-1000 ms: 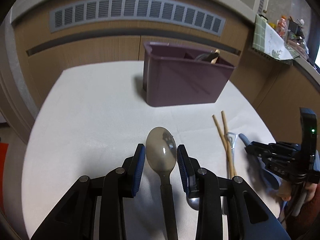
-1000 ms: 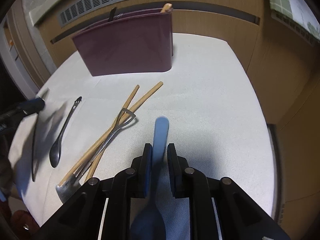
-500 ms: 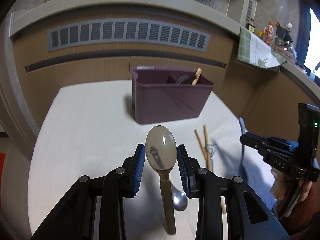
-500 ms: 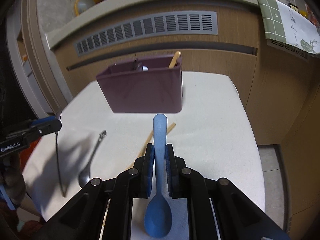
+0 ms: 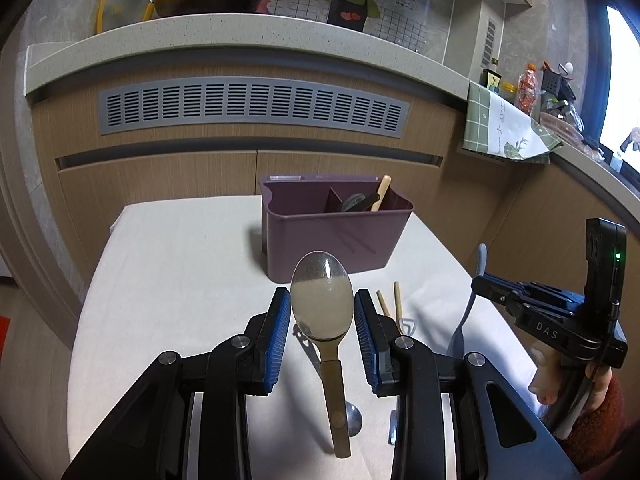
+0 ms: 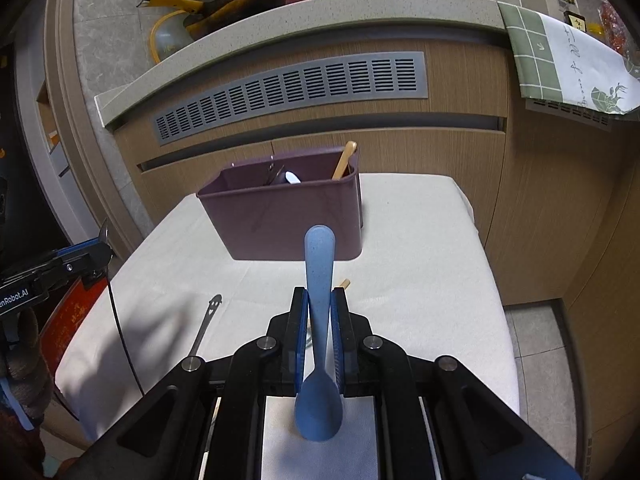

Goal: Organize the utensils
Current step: 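Lift the blue spoon with the right tool while the left lifts the brown spoon toward the caddy, then drop the blue spoon and brown spoon into the maroon caddy with both tools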

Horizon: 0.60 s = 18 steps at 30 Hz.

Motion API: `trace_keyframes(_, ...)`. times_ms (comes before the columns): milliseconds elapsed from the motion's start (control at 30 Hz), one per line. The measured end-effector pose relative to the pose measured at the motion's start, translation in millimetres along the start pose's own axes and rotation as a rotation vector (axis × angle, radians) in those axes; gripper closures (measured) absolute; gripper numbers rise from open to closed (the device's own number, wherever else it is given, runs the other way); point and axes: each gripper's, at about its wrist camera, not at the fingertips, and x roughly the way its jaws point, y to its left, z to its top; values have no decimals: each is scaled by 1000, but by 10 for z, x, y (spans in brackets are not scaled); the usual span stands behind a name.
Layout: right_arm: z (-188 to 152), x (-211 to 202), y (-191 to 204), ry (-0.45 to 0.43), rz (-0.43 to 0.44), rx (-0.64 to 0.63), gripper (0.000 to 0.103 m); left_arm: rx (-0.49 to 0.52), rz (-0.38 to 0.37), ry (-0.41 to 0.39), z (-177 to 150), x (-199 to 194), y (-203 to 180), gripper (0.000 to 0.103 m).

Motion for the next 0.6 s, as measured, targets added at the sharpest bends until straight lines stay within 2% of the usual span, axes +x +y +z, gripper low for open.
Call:
trace_keyframes(67, 84, -28, 3, -13, 6, -3, 93, 3, -2, -12, 61, -21, 0, 70)
trace_keyframes(133, 292, -144, -17, -67, 41, 24, 93, 8, -1, -63, 233, -104, -17, 70)
trace_keyframes(167, 465, -250, -12, -114, 73, 30, 93, 11, -10, -122, 409, -203, -33, 70)
trace_keyframes(233, 756, -419, 52, -198, 83, -2, 93, 2, -24, -221, 655, -353, -48, 69)
trace_keyframes(333, 1214, -617, 224, -311, 25, -87, 93, -31, -32, -433, 1115, -578, -36, 69)
trace_keyframes(400, 1456, -660, 309, -360, -7, -119, 93, -20, -10, -493, 1324, -566, -51, 69)
trace_keyframes(500, 1677, -592, 410, -418, -80, -150, 93, -31, 18, -537, 1535, -412, -32, 69)
trace_keyframes(600, 1707, -397, 451, -441, -63, -166, 93, -66, 21, -515, 1616, -156, 74, 69)
